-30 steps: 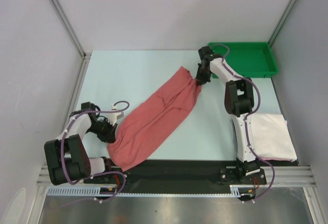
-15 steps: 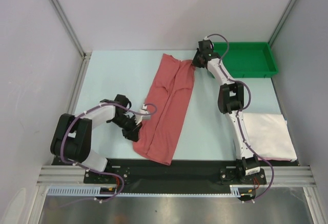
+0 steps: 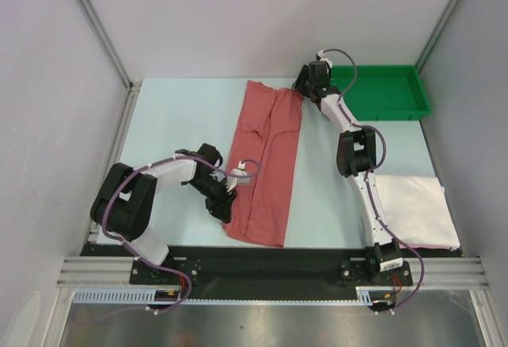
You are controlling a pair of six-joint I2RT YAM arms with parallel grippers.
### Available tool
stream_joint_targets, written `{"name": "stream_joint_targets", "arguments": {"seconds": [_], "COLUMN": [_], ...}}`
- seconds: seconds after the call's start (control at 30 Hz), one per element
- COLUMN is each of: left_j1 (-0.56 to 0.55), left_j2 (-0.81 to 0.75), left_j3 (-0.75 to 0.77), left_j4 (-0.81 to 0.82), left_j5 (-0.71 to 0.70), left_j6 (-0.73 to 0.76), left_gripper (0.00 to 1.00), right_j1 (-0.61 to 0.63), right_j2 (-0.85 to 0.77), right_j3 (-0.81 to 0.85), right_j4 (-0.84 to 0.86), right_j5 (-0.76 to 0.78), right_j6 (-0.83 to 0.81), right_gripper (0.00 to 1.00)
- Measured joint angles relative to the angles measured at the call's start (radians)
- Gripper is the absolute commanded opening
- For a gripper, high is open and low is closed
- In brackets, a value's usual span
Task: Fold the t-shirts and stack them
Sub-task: Fold the tshirt
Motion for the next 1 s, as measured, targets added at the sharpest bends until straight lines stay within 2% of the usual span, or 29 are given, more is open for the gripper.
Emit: {"name": "stream_joint_targets", "arguments": {"seconds": [0.13, 0.27, 0.4, 0.47, 0.5, 0.53, 0.6, 0.67, 0.83, 1.0], "left_j1": [0.0, 0.0, 0.0, 0.0, 0.0, 0.0, 0.0, 0.0, 0.0, 0.0], "left_j2": [-0.04, -0.153, -0.253, -0.303, -0.331, -0.364, -0.439, -0.52, -0.657, -0.688], "left_j3": [0.0, -0.023, -0.068, -0.089, -0.099, -0.111, -0.145, -0.18, -0.239, -0.256], "left_j4": [-0.019, -0.026, -0.036, -0.048, -0.053, -0.06, -0.068, -0.09, -0.109, -0.063], "left_j5": [-0.018, -0.042, -0.096, -0.135, -0.156, -0.176, -0.214, -0.238, -0.266, -0.272], "left_j6": [-0.002, 0.007, 0.027, 0.052, 0.068, 0.089, 0.129, 0.167, 0.217, 0.256], "left_gripper": [0.48, 0.54, 0.57, 0.62, 0.64, 0.7, 0.77, 1.0, 1.0, 1.0], "right_j1": [-0.009, -0.013, -0.017, -0.014, -0.012, -0.008, 0.003, 0.025, 0.123, 0.256], "right_j2": [-0.022, -0.085, -0.206, -0.305, -0.365, -0.431, -0.59, -0.74, -1.057, -1.258], "right_j3": [-0.004, -0.016, -0.055, -0.117, -0.167, -0.226, -0.406, -0.584, -1.021, -1.398], "right_j4": [0.003, -0.028, -0.09, -0.125, -0.15, -0.17, -0.177, -0.204, -0.24, -0.288], "right_j5": [0.008, 0.018, 0.029, 0.033, 0.036, 0.036, 0.032, 0.025, 0.018, -0.018], "right_j6": [-0.035, -0.068, -0.095, -0.099, -0.099, -0.098, -0.094, -0.086, -0.046, 0.058], "right_gripper": [0.57, 0.59, 0.58, 0.57, 0.57, 0.57, 0.56, 0.57, 0.61, 0.61]}}
